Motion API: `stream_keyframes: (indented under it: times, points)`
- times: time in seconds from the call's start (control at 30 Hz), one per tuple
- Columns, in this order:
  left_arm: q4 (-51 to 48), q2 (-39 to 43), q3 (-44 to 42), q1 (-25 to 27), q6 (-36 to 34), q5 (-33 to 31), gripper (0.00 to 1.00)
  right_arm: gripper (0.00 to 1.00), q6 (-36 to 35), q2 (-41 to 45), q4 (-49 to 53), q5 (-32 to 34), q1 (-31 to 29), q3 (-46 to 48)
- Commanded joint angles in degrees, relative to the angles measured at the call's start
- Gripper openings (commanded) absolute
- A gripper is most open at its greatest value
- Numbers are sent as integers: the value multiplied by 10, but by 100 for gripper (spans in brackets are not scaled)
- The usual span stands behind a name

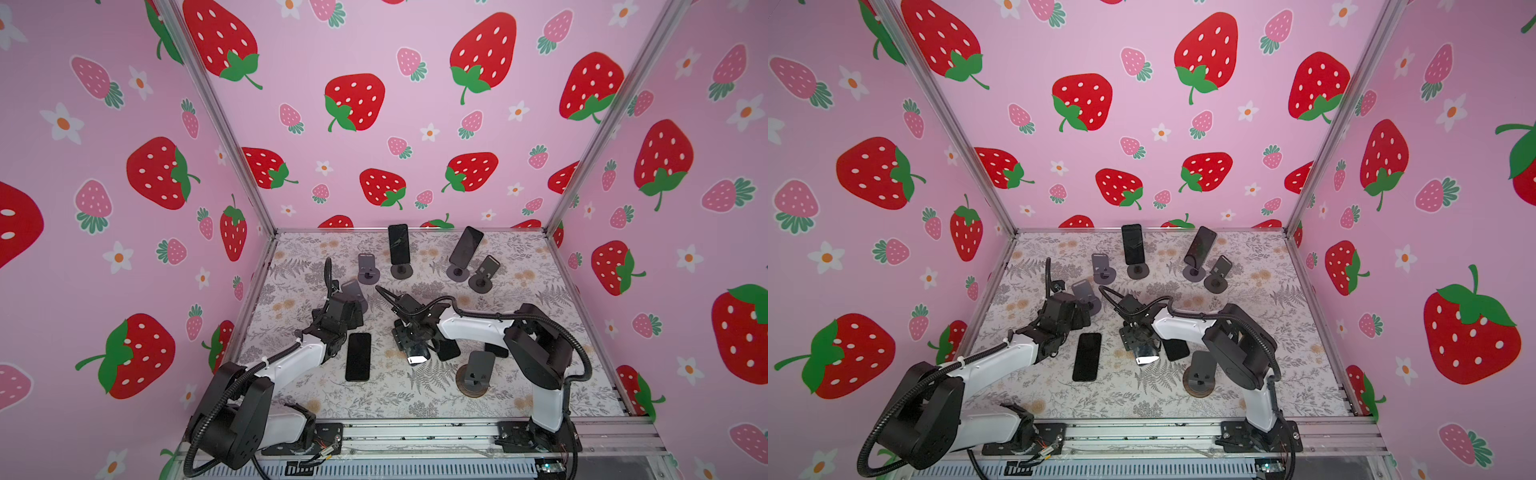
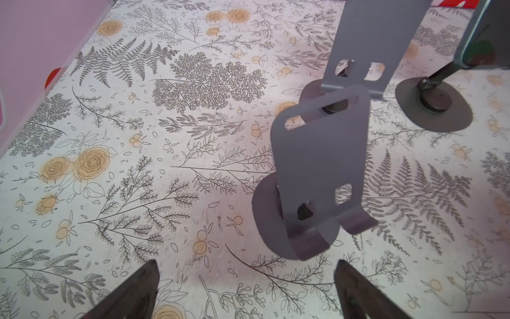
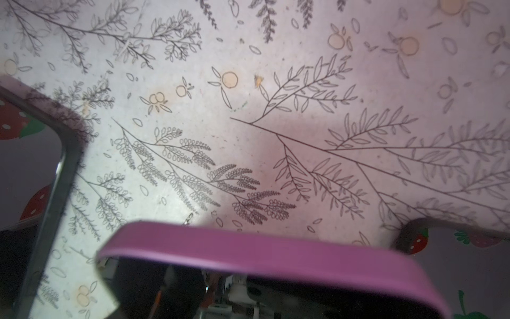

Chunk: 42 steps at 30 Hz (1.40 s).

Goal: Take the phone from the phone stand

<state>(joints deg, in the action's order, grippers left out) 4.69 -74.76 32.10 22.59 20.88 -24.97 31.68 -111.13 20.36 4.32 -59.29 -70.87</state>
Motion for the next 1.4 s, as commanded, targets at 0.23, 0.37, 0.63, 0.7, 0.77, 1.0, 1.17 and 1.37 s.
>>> stream_keyframes:
  times: [0.23,0.37,0.63,0.7,0.77,1.0,1.17,1.37]
  points:
    - [-15,-7,22,-1,10,-4,100,76,15,-55,46,-13,-7,16]
    - [-14,-6,22,-1,10,-4,100,77,16,-58,45,-13,-8,17]
    - [-15,-10,23,-1,12,-2,100,77,18,-61,49,-12,-7,15]
    - [-15,-10,23,-1,12,-3,100,77,18,-61,49,-12,-7,15]
    - [-16,-10,23,-1,12,-3,100,77,18,-61,48,-12,-7,15]
    - [-15,-10,22,-1,12,-3,100,77,18,-64,50,-12,-7,14]
    - [-15,-11,24,-1,12,-3,100,77,17,-67,50,-17,-8,13]
    - [-18,-11,24,-1,12,-7,100,79,16,-72,53,-16,-8,8]
